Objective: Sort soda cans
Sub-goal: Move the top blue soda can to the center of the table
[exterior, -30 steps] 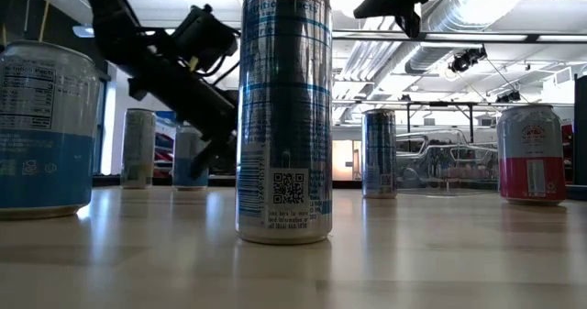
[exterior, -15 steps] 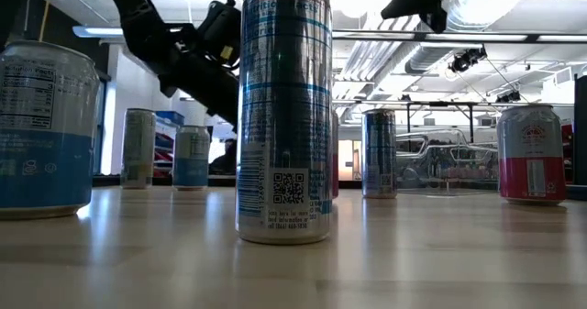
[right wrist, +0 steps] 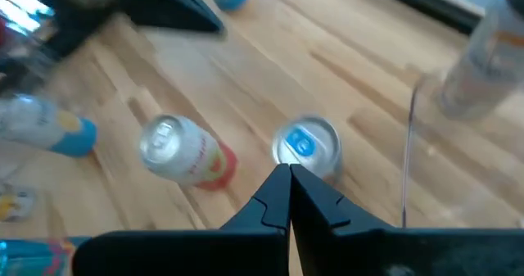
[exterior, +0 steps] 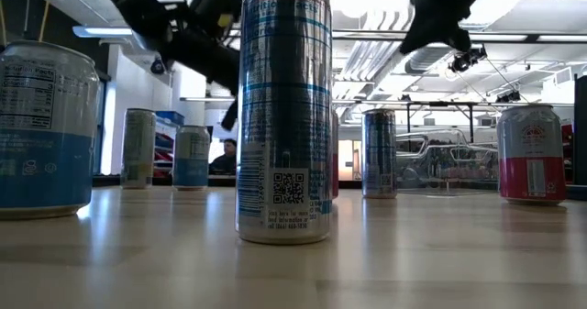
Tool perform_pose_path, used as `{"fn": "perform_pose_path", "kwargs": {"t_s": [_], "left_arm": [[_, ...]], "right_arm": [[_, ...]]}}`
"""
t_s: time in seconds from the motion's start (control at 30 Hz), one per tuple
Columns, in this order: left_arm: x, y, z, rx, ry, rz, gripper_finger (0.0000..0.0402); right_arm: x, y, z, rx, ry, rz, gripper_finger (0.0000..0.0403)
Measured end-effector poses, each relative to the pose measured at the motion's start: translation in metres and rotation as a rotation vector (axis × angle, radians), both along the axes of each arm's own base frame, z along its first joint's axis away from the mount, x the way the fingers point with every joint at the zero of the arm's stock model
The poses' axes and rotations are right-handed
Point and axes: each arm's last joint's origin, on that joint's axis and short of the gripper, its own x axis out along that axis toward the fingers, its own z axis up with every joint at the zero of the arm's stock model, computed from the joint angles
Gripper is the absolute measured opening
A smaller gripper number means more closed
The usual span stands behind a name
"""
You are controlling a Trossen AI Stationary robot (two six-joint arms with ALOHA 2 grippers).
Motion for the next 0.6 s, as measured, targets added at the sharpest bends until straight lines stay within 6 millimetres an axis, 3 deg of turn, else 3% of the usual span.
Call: {"fn": "perform_pose_path", "kwargs": {"t_s": [0.2,0.33,0.6], "left_arm": [[-0.02,-0.003,0.043,0.092,-0.098,-0.016,0.0],[-0.034,-0.006,0.068,0.162,-0.164,0.005,0.0],[-0.051,-0.009,0.083,0.218,-0.145,0.042,0.0]], "right_arm": [[0.005,-0.016,-0.012,0.029,0.073,-0.077,0.0],[0.004,-0.035,-0.01,0.032,0.027,-0.202,0.0],[-0.005,-0.063,-0.007,0.025,-0.024,-0.334,0.0]]}}
